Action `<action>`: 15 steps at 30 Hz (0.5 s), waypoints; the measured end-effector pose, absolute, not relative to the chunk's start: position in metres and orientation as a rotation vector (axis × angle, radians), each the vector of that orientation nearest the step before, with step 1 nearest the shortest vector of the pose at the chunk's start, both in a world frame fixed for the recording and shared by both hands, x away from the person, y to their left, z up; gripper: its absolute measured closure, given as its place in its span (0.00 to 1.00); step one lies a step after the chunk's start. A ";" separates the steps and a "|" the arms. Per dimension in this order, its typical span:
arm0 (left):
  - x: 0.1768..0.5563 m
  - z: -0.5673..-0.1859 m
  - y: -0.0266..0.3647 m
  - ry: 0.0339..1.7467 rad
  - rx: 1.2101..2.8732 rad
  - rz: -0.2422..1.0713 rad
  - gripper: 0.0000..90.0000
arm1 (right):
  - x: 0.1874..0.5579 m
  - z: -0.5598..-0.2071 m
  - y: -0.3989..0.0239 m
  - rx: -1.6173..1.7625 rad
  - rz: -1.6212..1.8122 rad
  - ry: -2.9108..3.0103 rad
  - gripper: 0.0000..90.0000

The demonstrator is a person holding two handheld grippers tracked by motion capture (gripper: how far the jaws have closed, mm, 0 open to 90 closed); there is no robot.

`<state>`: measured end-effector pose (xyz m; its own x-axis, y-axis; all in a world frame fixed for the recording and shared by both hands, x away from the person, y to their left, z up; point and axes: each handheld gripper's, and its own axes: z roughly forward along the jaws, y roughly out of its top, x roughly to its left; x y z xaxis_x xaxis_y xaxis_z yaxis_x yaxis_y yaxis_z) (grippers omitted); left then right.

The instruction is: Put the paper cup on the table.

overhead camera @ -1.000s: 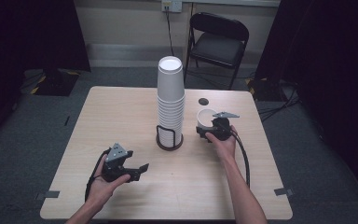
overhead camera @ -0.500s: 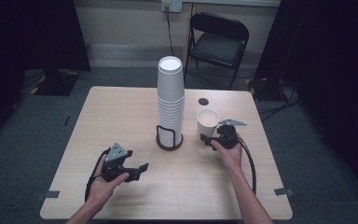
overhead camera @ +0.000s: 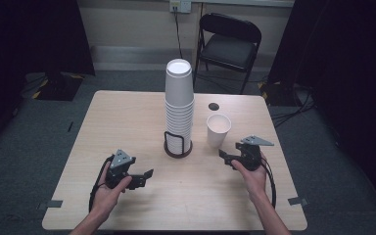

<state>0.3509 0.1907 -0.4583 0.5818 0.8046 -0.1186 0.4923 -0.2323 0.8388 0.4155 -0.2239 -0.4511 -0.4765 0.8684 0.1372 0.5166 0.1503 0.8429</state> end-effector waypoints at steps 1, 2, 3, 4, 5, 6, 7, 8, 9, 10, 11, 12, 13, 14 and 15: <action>0.351 -0.459 0.192 1.051 1.894 0.432 0.18 | 0.411 -0.449 -0.225 1.324 1.261 2.050 0.21; 0.351 -0.459 0.192 1.060 1.894 0.430 0.18 | 0.407 -0.446 -0.226 1.314 1.268 2.051 0.21; 0.351 -0.459 0.193 1.063 1.896 0.431 0.18 | 0.402 -0.444 -0.227 1.314 1.268 2.047 0.20; 0.351 -0.459 0.193 1.063 1.896 0.431 0.18 | 0.398 -0.442 -0.227 1.311 1.258 2.045 0.20; 0.351 -0.460 0.194 1.068 1.893 0.432 0.18 | 0.398 -0.442 -0.227 1.311 1.258 2.045 0.20; 0.352 -0.460 0.194 1.078 1.889 0.432 0.18 | 0.389 -0.441 -0.228 1.308 1.245 2.050 0.19; 0.352 -0.460 0.194 1.078 1.889 0.432 0.18 | 0.384 -0.440 -0.229 1.313 1.253 2.047 0.19; 0.351 -0.460 0.195 1.078 1.887 0.434 0.18 | 0.379 -0.440 -0.230 1.319 1.269 2.041 0.19; 0.351 -0.460 0.195 1.074 1.892 0.434 0.18 | 0.375 -0.441 -0.230 1.325 1.273 2.032 0.19; 0.351 -0.460 0.195 1.076 1.890 0.434 0.18 | 0.371 -0.443 -0.231 1.320 1.262 2.038 0.19; 0.351 -0.460 0.195 1.073 1.898 0.437 0.18 | 0.368 -0.444 -0.232 1.324 1.259 2.037 0.19; 0.351 -0.460 0.196 1.074 1.896 0.443 0.18 | 0.365 -0.447 -0.233 1.326 1.265 2.023 0.19; 0.350 -0.459 0.197 1.081 1.887 0.441 0.18 | 0.363 -0.450 -0.234 1.338 1.269 2.019 0.18; 0.350 -0.459 0.197 1.081 1.887 0.441 0.18 | 0.363 -0.450 -0.234 1.338 1.269 2.019 0.18; 0.350 -0.459 0.199 1.085 1.877 0.447 0.18 | 0.360 -0.452 -0.232 1.344 1.243 2.034 0.18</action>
<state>0.3501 0.1991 -0.4585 0.5504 0.8264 -0.1188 0.5035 -0.2150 0.8368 0.3597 -0.2320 -0.4524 -0.4557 0.8798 0.1352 0.5217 0.1409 0.8414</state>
